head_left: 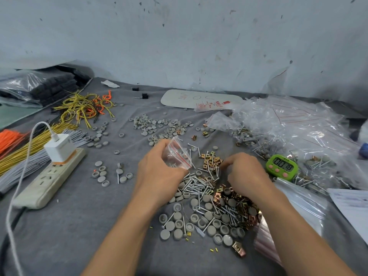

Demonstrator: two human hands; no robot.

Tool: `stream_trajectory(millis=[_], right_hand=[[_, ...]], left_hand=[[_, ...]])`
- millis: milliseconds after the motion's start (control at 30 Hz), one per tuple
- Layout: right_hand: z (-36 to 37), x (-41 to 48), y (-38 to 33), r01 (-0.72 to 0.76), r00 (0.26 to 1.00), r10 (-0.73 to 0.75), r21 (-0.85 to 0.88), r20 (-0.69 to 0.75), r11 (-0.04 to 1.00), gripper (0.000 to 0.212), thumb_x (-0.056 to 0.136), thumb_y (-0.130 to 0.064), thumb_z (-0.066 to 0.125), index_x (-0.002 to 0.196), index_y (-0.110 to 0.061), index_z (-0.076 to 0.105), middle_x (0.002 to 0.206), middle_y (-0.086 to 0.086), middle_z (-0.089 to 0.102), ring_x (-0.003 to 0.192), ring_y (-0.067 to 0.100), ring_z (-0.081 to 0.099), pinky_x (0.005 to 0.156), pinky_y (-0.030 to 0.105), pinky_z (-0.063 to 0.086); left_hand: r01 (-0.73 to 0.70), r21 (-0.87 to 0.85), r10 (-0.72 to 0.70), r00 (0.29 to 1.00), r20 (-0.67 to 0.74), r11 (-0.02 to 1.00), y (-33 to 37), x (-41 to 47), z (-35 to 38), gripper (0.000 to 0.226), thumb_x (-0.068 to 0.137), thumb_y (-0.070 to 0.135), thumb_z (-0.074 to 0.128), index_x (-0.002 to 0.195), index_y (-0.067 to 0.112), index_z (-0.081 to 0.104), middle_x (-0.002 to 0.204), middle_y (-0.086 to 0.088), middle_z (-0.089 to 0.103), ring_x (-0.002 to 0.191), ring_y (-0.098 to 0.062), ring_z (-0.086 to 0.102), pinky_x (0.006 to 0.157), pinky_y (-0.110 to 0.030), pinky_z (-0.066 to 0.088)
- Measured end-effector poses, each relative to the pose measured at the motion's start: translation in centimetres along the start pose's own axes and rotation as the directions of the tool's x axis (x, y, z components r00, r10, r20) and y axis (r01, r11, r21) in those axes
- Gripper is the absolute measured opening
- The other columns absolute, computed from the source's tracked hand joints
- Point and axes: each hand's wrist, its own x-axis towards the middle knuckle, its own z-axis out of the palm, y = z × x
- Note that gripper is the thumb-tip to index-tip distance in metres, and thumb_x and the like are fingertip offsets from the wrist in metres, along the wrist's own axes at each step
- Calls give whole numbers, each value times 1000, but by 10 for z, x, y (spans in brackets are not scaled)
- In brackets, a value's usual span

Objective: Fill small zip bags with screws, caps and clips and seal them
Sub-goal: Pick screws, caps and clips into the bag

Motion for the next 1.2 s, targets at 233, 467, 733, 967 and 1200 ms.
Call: stream_trajectory(millis=[233,467,733,967,1200], right_hand=[[14,14,-9,95,994,-93,50,-49,994,17,99,-32,61,102,-25,76,100,1,73,98,25,63,88,39,53],[5,18,-18,146,964,-119,-101,237,984,19,93,-11,61,93,-30,62,105,-2,69,98,21,64,81,31,53],[6,15,-5,140,982,-141,19,124,990,17,87,-23,75,81,-29,60,90,-7,66,82,13,62,65,25,45],[7,4,4,32,999,-49,488,22,873,27,70,-6,87,69,-30,75,65,-14,73,57,-4,63,59,15,45],[-11,-17,-6,123,992,-96,842,-85,525,30,79,4,78,83,-25,83,83,2,80,77,18,76,68,28,56]], left_hand=[[-20,12,20,1000,12,1000,1,0,2,37,75,22,77,98,47,62,89,40,64,64,6,62,48,-8,39],[-20,2,20,1000,16,1000,-3,3,-1,36,73,20,77,97,44,64,87,35,68,71,6,65,53,-9,40],[-19,13,19,1000,7,1000,-4,2,-3,34,74,25,78,97,46,63,88,43,63,66,9,62,54,-14,39],[-33,24,33,999,12,999,-6,4,1,39,73,17,77,97,45,65,86,32,68,73,9,63,53,-4,41],[-109,117,105,994,42,987,-3,0,7,40,73,27,81,96,51,58,94,49,54,86,24,51,61,2,37]])
